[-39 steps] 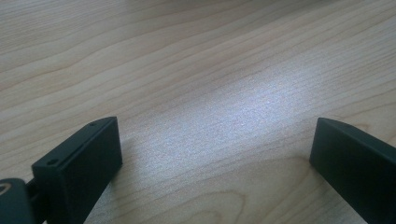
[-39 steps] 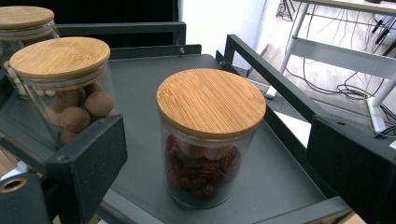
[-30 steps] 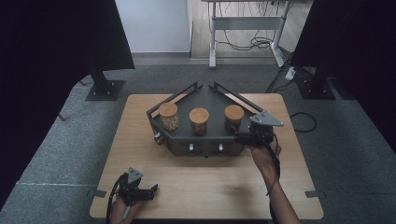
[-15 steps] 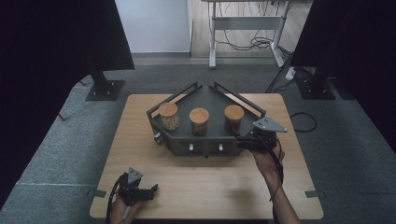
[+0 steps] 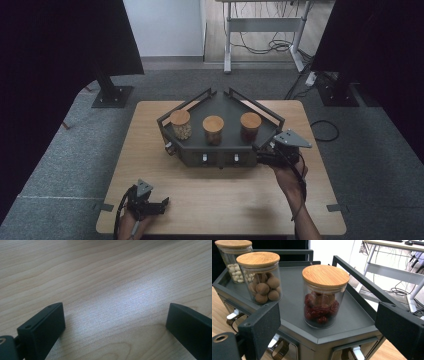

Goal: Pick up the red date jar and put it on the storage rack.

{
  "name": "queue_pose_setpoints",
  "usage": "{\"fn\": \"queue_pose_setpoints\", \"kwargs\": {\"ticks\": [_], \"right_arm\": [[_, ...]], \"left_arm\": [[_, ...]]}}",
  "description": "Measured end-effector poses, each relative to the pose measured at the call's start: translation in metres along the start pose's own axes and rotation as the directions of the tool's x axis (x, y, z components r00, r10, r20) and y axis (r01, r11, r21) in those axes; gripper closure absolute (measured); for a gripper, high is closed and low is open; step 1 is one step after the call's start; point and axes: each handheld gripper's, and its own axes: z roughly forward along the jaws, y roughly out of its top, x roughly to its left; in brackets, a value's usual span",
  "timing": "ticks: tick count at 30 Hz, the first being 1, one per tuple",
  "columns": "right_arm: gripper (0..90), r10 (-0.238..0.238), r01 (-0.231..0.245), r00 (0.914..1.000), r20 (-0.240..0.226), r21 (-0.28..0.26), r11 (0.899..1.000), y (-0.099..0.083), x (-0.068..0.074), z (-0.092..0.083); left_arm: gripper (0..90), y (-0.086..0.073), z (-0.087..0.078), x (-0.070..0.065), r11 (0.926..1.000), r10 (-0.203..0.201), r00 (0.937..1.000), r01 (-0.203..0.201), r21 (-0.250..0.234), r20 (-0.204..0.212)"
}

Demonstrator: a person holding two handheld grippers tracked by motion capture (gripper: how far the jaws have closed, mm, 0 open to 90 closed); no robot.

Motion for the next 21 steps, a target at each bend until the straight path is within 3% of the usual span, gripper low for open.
{"fn": "queue_pose_setpoints", "kwargs": {"ticks": [21], "right_arm": [[6.2, 0.004, -0.004, 0.9999, 0.015, -0.003, 1.000, -0.015, -0.002, -0.021]], "left_arm": [[2.0, 0.000, 0.000, 0.000, 1.0000, -0.003, 1.0000, 0.003, -0.001, -0.001]]}}
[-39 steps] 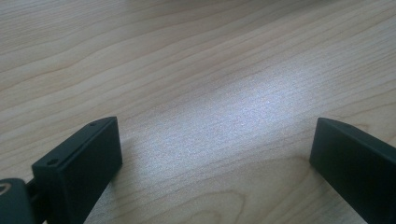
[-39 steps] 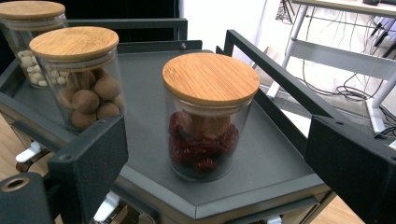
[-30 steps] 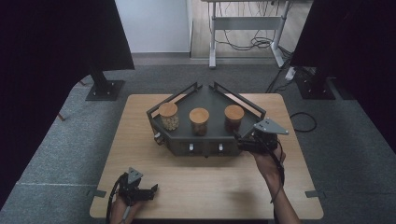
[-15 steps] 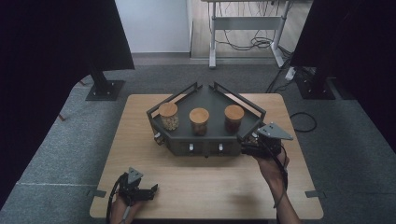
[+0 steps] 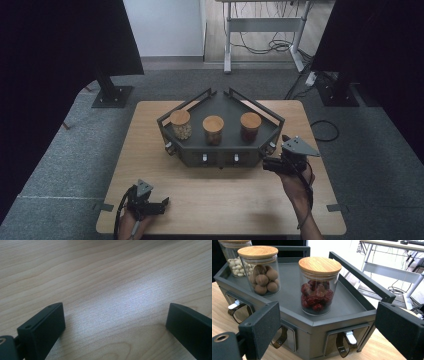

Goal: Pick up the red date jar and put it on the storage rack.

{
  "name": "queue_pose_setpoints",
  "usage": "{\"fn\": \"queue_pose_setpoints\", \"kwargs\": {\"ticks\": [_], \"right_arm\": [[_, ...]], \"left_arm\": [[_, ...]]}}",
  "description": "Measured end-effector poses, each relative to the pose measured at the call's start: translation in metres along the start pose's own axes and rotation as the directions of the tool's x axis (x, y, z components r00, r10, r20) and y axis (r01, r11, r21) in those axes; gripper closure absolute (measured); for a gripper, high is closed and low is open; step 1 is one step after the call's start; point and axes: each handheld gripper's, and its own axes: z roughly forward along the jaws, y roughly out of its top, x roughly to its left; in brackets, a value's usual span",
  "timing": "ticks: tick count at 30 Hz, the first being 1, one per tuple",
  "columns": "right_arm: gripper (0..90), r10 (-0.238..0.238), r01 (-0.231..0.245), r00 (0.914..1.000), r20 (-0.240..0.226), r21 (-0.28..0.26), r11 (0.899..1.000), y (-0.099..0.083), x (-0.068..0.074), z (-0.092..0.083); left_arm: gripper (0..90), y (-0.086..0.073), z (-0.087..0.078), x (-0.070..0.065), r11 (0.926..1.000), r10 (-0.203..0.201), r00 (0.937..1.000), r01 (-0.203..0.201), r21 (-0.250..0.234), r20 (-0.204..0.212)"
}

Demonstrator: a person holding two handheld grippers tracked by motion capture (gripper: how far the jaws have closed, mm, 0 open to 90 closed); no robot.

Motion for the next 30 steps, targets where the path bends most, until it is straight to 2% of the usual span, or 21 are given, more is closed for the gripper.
{"fn": "queue_pose_setpoints", "kwargs": {"ticks": [18, 30], "right_arm": [[6.3, -0.007, 0.007, 0.9999, 0.013, 0.014, 1.000, -0.014, 0.001, -0.013], [6.4, -0.019, 0.018, 0.9995, 0.026, 0.035, 0.999, -0.025, 0.002, -0.015]], "left_arm": [[2.0, 0.000, 0.000, 0.000, 1.0000, 0.000, 1.0000, 0.000, 0.000, -0.001], [2.0, 0.000, 0.000, 0.000, 1.0000, 0.002, 1.0000, -0.002, 0.002, -0.001]]}}
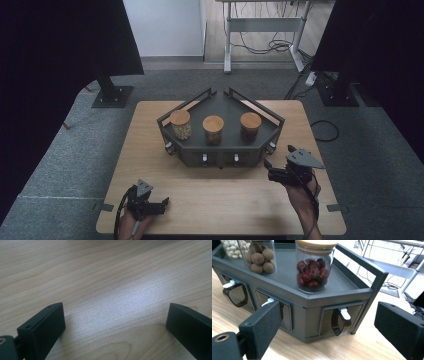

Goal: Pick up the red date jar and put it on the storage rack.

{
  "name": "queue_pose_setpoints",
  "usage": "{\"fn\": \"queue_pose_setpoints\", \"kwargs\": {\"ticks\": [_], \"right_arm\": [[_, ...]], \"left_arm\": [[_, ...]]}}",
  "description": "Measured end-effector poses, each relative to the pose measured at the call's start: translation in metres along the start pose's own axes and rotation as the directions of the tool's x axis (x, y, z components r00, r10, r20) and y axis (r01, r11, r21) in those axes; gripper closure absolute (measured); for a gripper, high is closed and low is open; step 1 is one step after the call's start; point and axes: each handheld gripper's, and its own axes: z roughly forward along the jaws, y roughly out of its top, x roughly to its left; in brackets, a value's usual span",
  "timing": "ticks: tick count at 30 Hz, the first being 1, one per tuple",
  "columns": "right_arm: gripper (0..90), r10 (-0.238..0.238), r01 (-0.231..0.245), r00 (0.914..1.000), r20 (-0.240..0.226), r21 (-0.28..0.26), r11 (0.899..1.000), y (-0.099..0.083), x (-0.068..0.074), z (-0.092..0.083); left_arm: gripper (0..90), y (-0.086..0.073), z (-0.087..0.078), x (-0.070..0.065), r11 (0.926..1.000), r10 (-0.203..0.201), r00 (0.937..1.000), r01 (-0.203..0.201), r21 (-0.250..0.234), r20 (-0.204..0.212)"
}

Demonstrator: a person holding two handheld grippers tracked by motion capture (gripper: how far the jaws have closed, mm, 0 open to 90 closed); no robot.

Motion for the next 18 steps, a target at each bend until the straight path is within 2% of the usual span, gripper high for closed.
{"fn": "queue_pose_setpoints", "kwargs": {"ticks": [18], "right_arm": [[6.4, 0.000, -0.001, 0.9999, 0.011, 0.027, 1.000, -0.015, 0.001, 0.000]], "left_arm": [[2.0, 0.000, 0.000, 0.000, 1.0000, -0.003, 1.0000, 0.003, -0.001, 0.000]]}}
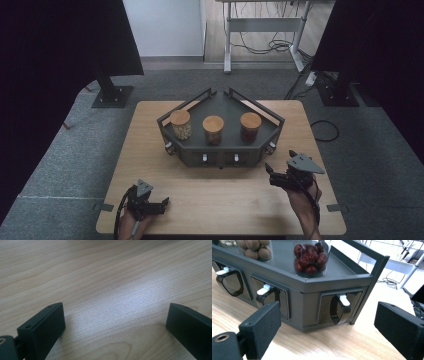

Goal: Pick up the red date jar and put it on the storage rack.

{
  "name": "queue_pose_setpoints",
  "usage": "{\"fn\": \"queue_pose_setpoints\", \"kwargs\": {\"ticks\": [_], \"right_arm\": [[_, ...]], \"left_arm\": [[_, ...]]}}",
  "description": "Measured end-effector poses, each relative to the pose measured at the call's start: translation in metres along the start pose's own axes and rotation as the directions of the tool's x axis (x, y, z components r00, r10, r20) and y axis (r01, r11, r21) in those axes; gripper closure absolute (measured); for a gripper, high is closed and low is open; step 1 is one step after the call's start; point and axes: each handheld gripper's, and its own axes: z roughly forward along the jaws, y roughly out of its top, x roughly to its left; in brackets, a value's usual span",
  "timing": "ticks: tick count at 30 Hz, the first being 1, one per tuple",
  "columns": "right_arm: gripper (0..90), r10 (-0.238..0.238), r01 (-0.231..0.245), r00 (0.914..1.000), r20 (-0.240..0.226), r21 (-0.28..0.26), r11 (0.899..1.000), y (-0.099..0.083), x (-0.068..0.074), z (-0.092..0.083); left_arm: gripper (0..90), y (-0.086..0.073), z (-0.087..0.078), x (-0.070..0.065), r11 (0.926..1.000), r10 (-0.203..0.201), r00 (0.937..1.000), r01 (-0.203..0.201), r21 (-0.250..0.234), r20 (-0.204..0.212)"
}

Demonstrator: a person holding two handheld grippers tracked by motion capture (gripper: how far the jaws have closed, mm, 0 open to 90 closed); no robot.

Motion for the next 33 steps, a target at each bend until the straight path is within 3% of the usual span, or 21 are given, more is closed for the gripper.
{"fn": "queue_pose_setpoints", "kwargs": {"ticks": [33], "right_arm": [[6.5, 0.015, -0.017, 0.9998, 0.016, 0.104, 0.994, -0.036, 0.004, 0.011]], "left_arm": [[2.0, 0.000, 0.000, -0.001, 1.0000, -0.002, 1.0000, 0.002, 0.000, -0.002]]}}
